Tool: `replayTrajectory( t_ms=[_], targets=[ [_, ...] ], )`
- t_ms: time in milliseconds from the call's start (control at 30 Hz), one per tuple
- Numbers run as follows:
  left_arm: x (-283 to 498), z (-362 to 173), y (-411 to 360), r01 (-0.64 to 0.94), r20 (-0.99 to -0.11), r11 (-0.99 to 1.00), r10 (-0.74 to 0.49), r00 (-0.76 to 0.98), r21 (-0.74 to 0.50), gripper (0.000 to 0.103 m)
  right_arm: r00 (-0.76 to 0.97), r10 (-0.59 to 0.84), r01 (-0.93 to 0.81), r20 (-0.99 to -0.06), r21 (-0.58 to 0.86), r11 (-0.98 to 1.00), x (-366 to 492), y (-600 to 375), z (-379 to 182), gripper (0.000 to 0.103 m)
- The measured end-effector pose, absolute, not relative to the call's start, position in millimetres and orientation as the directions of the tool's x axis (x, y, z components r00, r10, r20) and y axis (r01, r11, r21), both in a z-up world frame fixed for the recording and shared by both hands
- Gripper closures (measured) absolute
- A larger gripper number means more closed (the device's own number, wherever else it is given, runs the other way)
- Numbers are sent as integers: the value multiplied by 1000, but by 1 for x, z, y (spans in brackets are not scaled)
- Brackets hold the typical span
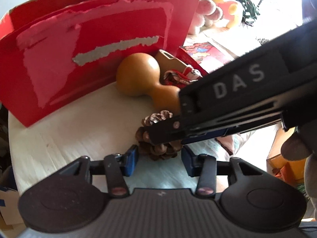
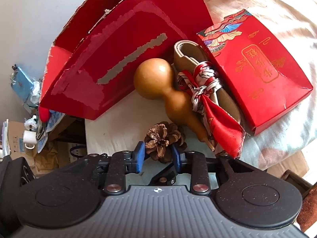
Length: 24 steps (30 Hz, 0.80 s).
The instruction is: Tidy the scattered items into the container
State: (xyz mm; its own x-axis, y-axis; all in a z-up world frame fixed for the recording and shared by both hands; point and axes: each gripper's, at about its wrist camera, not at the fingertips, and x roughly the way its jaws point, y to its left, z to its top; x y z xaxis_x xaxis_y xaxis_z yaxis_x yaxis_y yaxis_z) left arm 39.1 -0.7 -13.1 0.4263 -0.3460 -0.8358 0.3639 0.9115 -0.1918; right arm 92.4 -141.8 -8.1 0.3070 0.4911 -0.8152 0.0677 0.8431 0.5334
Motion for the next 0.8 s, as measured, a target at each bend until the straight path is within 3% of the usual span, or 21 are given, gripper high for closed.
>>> replayTrajectory(
  t_ms=[33,100,467,800],
  targets=[
    [37,-11,1,360,-833,914,-342,435,-188,57,309,494,55,-813,533,844,91,-141,-7,73],
    [32,-6,5,354,-826,917,-341,449,-186,57,319,483,27,-816,517,856,89,-138,-2,87],
    [18,3,17,347,-817,927,-310,486,-145,58,328,514,-24,-793,537,843,88,-127,9,88],
    [17,85,28,344,-739,928,-331,587,-143,58,408,557,-157,-723,546,823,84,-123,79,88]
  ],
)
